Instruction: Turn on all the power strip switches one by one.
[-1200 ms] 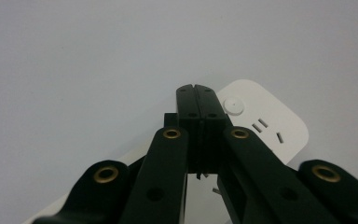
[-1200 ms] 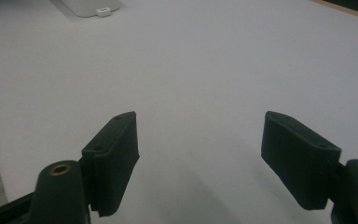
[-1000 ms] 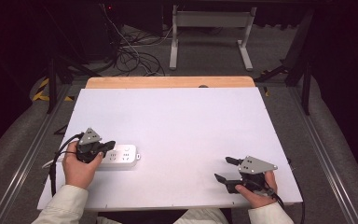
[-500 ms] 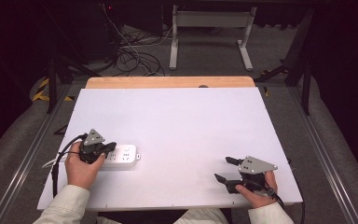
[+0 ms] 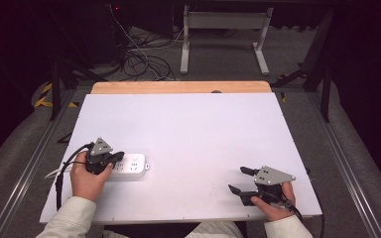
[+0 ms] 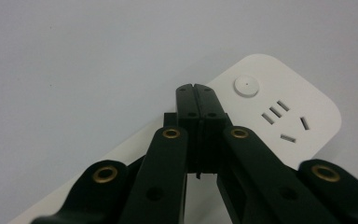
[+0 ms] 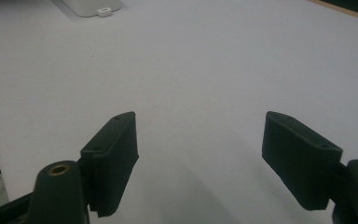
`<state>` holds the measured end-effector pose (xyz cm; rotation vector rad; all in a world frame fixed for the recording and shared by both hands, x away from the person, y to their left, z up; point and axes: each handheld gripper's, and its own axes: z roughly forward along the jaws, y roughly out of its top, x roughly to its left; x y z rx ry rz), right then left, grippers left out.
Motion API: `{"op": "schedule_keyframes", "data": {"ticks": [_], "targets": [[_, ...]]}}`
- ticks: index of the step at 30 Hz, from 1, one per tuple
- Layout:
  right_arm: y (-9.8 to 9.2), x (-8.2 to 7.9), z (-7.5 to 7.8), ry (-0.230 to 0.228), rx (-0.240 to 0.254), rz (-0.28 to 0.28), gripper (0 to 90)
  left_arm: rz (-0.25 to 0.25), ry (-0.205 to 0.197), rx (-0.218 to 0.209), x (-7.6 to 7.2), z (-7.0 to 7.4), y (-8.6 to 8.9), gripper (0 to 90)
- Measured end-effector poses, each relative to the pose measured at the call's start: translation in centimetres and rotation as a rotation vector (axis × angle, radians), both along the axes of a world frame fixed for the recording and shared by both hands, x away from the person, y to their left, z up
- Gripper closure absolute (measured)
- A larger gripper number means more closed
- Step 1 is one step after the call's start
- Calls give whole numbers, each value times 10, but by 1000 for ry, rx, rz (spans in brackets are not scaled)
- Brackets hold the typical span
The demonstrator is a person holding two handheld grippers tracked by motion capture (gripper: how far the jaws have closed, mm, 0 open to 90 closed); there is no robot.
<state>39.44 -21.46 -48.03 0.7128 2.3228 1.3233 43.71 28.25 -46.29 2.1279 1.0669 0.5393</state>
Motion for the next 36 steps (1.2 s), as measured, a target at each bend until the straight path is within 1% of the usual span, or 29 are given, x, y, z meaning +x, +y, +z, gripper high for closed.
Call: {"op": "schedule_keyframes", "data": {"ticks": [3,5,7,13,18,22,25,26,27,29,31,33,34,35,36], "targets": [[0,0,0,-2,-1,0,271,0,4,1,0,0,0,900],[0,0,0,-2,1,1,270,0,-1,3,1,0,2,900],[0,0,0,-2,1,2,270,-2,18,-19,1,-1,2,900],[1,0,0,-1,-3,2,270,6,23,-16,1,-1,2,900],[1,0,0,-4,-2,4,270,12,37,-34,2,-2,3,900],[2,0,0,-4,-4,5,270,9,31,-21,2,-2,2,900],[2,-1,0,-2,-3,4,270,12,19,-5,3,-2,1,900],[2,-1,0,-1,-3,4,269,18,26,-13,2,-3,0,900],[2,-1,0,-3,-4,5,270,17,21,-2,3,-3,-1,900],[1,-1,0,-4,-2,2,269,19,22,-4,3,-3,-1,900],[1,-1,0,-3,1,3,270,21,30,-27,3,-5,0,900],[1,-1,0,-3,1,3,269,25,29,-30,2,-4,0,900],[1,-1,0,-3,1,3,269,31,29,-22,1,-3,-1,900],[1,-1,0,-3,3,2,269,45,0,-8,-3,-1,-2,900],[1,-1,0,-3,3,2,269,45,0,-8,-3,-1,-2,900]]}}
